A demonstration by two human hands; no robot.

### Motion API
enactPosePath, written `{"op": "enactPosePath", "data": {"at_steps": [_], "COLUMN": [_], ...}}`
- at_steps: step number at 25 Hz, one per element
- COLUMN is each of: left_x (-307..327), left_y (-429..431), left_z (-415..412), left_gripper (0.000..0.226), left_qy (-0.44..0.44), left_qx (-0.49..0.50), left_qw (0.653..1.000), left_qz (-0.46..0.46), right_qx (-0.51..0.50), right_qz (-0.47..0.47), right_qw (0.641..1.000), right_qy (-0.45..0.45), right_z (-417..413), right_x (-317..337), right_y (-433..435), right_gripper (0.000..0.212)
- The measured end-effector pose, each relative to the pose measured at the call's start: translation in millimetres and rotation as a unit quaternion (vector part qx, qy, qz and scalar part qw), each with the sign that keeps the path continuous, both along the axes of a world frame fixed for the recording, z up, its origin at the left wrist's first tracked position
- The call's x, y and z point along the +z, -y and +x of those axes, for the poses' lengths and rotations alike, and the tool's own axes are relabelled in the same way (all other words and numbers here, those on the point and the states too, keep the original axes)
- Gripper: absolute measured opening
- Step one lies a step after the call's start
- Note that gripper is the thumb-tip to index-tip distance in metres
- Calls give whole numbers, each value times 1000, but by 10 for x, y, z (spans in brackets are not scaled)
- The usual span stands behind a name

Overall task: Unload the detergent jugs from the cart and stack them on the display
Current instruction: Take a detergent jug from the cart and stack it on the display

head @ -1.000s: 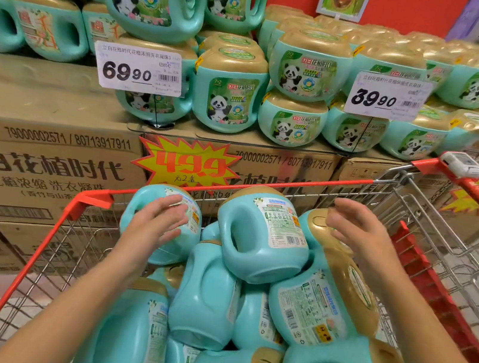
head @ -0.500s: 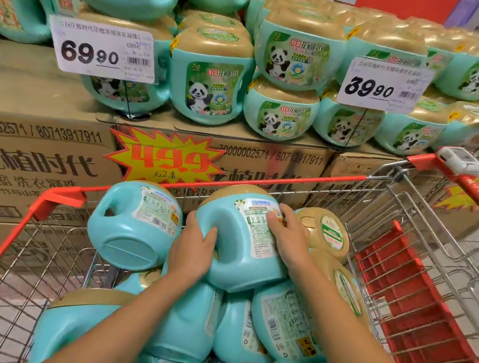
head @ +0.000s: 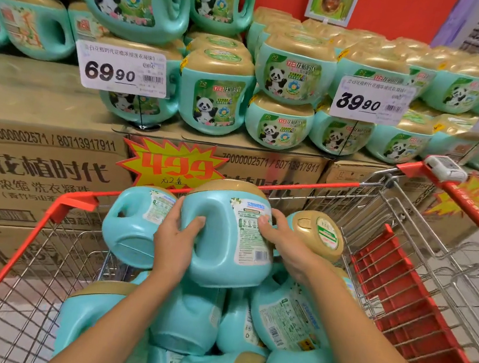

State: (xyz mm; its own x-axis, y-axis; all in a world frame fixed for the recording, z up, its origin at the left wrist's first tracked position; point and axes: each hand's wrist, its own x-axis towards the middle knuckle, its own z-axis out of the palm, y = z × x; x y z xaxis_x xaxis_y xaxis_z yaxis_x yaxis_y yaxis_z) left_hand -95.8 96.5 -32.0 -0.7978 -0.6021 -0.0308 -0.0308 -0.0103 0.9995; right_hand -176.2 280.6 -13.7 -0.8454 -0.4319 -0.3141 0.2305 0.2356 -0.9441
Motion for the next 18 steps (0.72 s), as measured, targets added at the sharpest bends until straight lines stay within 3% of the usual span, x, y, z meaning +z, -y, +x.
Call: {"op": "enactPosePath", "data": {"at_steps": [5, 9, 12, 14, 16, 18], "left_x": [242, 358, 385, 421, 471, 495], "left_y": [359, 598, 616, 604, 587, 541], "left_z": [520, 980, 1255, 1351, 1392, 1406], "left_gripper": [44, 33, 44, 53, 60, 60], "left_qy": [-102, -84, -88, -116, -138, -163], "left_qx": [-64, -120, -121, -95, -82, -70], "left_qw": [963, 907, 909, 924, 942, 950], "left_qz": [241, 396, 389, 352, 293, 257], "right_qx": [-72, -73, -57, -44, -37, 0], "right_qz": [-100, -184, -158, -65, 34, 109], "right_qw": [990, 975, 978, 979, 956, 927], "right_qy": [-67, -98, -124, -186, -289, -358], "right_z": [608, 1091, 1270, 1343, 1458, 1652], "right_x": [233, 325, 386, 463, 518, 511], "right_y": [230, 379, 514, 578, 623, 695], "right_gripper": [72, 61, 61, 61, 69, 91]}}
